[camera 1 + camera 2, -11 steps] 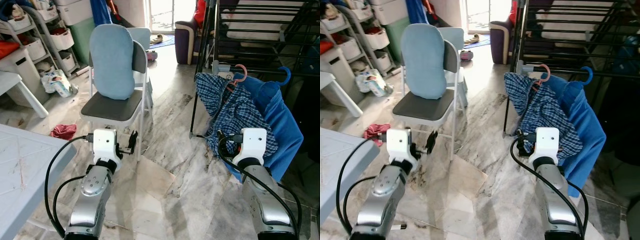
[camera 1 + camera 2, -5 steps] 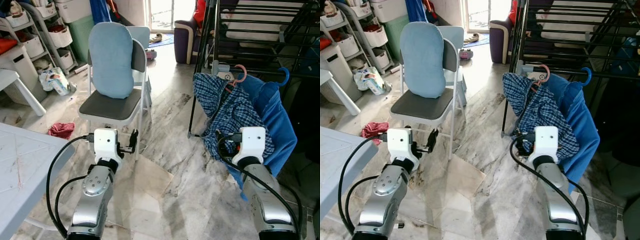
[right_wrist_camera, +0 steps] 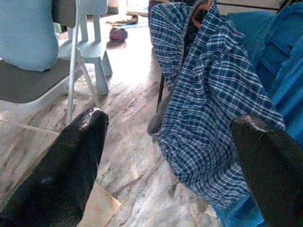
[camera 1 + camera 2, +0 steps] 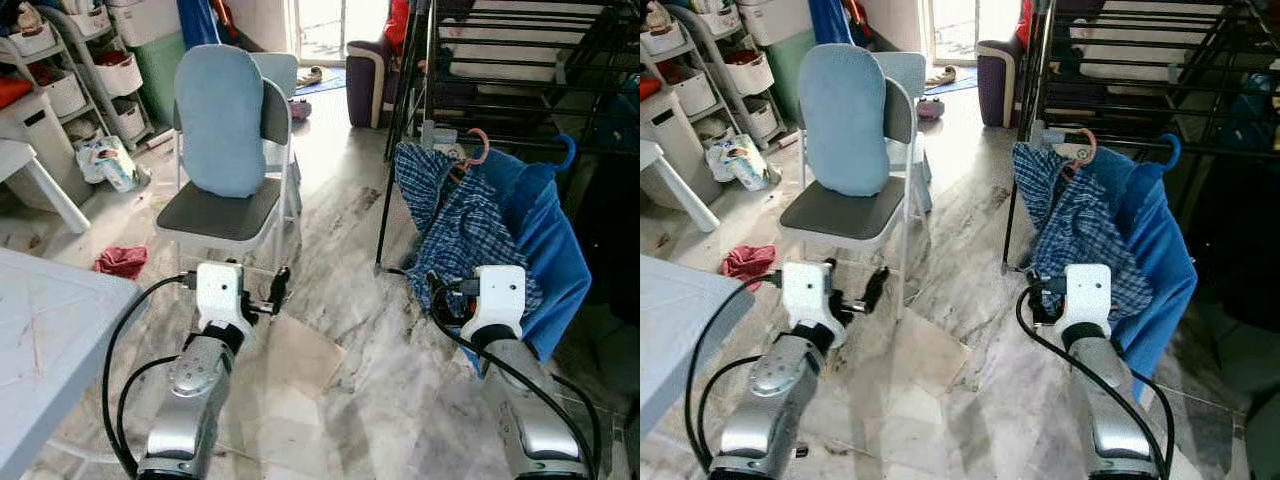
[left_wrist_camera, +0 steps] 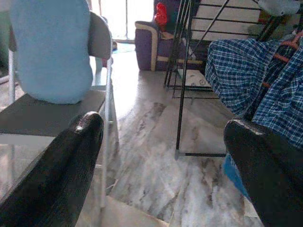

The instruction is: Hang hanger

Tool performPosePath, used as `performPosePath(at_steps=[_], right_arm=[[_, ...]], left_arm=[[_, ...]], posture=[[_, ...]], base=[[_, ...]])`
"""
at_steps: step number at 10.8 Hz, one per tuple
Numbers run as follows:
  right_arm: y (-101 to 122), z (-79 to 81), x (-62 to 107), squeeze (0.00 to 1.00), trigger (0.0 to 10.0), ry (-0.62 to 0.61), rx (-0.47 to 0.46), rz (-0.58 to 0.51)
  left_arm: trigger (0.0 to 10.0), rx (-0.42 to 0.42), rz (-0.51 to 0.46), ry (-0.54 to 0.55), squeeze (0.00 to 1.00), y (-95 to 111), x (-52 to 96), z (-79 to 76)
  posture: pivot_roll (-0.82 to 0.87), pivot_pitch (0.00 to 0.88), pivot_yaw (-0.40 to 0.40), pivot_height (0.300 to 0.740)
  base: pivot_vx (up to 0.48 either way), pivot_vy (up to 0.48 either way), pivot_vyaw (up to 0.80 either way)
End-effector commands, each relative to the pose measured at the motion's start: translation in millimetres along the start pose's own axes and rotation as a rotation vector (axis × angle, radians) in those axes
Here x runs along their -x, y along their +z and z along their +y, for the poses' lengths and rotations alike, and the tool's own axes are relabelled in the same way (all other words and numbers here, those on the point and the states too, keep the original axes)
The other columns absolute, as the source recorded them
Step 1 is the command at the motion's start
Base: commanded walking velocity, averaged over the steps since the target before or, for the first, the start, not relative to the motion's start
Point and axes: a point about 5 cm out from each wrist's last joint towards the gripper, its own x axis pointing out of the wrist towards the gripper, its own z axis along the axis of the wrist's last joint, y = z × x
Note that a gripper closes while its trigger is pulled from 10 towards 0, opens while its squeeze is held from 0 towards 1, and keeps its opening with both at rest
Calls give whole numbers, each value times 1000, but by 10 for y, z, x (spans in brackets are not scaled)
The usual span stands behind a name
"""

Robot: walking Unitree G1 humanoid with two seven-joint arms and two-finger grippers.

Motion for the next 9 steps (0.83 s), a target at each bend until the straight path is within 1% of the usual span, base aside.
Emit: performPosePath(at_steps=[1, 3, 6, 9], right_arm=[[88, -3, -34, 0, 10000, -3, -6, -27], [107, -13, -53, 0, 10000, -7, -7, -35], [90, 29, -54, 0, 10000, 0, -14, -29], [96, 5, -60, 0, 10000, -3, -6, -23]], left_arm=[[10000, 8, -7, 0, 0, 37, -32, 1], [10000, 7, -10, 8, 0, 46, -47, 22], [10000, 7, -13, 7, 0, 53, -32, 43], [10000, 16, -21, -14, 0, 61, -49, 15]], posture=[[-105, 0, 61, 740], [-103, 0, 59, 740], [-94, 0, 48, 740], [-107, 0, 48, 740]], base=[[0, 0, 0], [0, 0, 0], [0, 0, 0], [0, 0, -800]])
